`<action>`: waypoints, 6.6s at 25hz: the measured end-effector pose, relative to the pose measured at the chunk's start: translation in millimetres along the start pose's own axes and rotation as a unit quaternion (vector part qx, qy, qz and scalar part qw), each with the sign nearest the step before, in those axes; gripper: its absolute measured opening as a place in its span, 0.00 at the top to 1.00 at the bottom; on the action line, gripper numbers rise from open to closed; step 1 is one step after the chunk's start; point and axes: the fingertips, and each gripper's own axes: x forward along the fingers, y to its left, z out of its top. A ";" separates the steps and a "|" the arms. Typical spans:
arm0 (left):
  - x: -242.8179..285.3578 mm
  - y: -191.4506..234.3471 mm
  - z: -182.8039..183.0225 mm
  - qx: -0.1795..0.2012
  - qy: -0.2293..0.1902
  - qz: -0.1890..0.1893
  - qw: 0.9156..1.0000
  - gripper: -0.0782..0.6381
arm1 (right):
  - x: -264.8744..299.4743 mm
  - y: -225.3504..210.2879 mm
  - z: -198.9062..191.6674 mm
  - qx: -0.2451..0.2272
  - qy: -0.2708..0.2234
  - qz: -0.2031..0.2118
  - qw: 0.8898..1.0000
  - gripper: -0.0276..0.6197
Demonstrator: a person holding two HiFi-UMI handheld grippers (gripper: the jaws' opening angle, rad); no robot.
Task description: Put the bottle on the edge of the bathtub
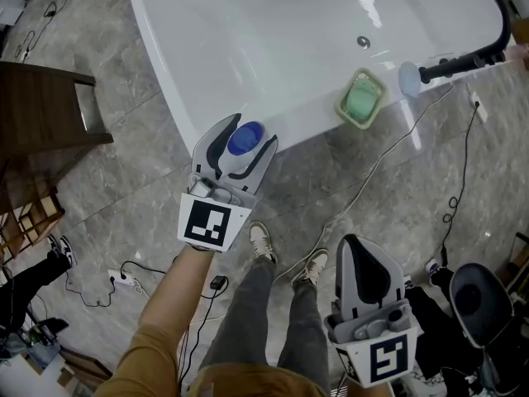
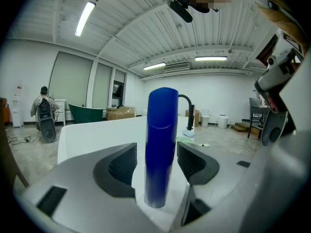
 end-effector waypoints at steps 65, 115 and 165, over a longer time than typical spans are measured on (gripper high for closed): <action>-135.6 -77.4 127.9 0.036 0.013 0.155 0.987 0.88 | -200.0 1.0 94.6 -0.057 -0.076 0.029 0.995 0.96; -304.8 -134.9 340.6 0.057 -0.106 0.146 0.982 0.88 | -245.6 29.9 186.0 -0.096 -0.134 0.033 0.986 0.96; -400.3 -88.3 332.5 0.021 -0.102 0.219 0.970 0.88 | -223.5 49.4 208.0 -0.111 -0.128 0.033 0.985 0.96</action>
